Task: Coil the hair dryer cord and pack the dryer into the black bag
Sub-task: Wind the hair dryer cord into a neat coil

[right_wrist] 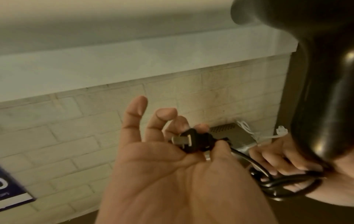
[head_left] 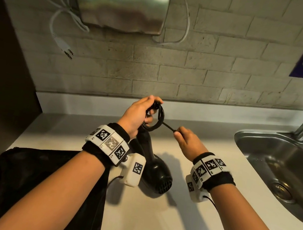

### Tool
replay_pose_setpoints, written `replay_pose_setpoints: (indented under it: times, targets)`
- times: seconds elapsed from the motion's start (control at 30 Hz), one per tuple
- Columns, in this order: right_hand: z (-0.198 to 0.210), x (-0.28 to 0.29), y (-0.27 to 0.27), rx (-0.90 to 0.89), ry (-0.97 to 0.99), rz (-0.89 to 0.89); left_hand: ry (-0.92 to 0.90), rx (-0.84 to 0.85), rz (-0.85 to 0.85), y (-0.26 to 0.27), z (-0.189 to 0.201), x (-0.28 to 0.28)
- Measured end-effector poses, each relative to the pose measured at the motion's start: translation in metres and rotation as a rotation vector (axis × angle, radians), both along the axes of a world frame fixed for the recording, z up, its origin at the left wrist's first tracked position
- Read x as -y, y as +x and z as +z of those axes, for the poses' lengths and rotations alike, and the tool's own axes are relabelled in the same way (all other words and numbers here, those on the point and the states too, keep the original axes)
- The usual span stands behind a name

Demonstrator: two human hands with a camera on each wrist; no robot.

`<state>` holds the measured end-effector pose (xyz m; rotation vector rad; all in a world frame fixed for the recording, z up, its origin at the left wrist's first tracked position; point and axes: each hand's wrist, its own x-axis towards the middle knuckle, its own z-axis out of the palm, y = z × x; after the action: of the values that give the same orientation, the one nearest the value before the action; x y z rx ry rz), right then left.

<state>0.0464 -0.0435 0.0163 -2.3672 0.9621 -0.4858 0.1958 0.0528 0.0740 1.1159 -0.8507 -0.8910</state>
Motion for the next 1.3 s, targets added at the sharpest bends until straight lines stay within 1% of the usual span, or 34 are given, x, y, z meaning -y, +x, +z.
replay_pose_setpoints:
  times: [0.13,0.2,0.23,0.4,0.47,0.5,0.57,0.67,0.73,0.83,0.93,1.07,1.17,1.23,1.3]
  targets:
    - [-0.004,-0.003,0.003,-0.049,-0.052,-0.043,0.021,0.166,0.063,-0.003,-0.001,0.002]
    - [-0.004,-0.008,0.008,-0.066,-0.072,-0.052,0.028,0.187,0.07,-0.003,-0.003,0.003]
    - [-0.003,-0.011,0.01,-0.048,-0.059,-0.043,0.024,0.19,0.07,-0.002,-0.003,0.003]
    - [-0.001,-0.024,0.022,0.16,0.045,0.03,-0.031,0.221,0.098,0.0,-0.006,0.002]
    - [0.003,-0.028,0.025,0.244,0.122,0.005,-0.03,0.248,0.104,0.001,-0.008,0.002]
    - [0.007,-0.028,0.025,0.282,0.127,-0.029,-0.02,0.267,0.098,0.002,-0.008,0.002]
    - [0.016,-0.021,0.022,0.352,0.069,-0.129,0.008,0.304,0.068,0.004,-0.009,0.0]
    - [0.042,-0.011,0.015,0.371,-0.086,-0.241,0.032,0.323,-0.006,0.005,-0.006,-0.002]
    - [0.062,-0.012,0.013,0.351,-0.202,-0.271,0.03,0.311,-0.045,0.002,-0.003,-0.003]
    - [0.084,-0.017,0.01,0.307,-0.358,-0.292,-0.011,0.236,-0.083,-0.001,0.0,-0.004]
    - [0.093,-0.022,0.007,0.273,-0.45,-0.312,-0.008,0.277,-0.114,0.001,-0.001,-0.005]
    - [0.096,-0.027,0.005,0.292,-0.505,-0.305,0.05,0.309,-0.171,-0.002,0.0,-0.004]
    - [0.096,-0.032,0.006,0.362,-0.532,-0.286,0.071,0.368,-0.213,-0.004,0.003,-0.003]
    - [0.094,-0.035,0.007,0.449,-0.496,-0.265,0.072,0.404,-0.172,-0.005,0.002,-0.001]
    - [0.092,-0.041,0.009,0.537,-0.397,-0.196,0.064,0.4,-0.059,-0.004,0.001,0.003]
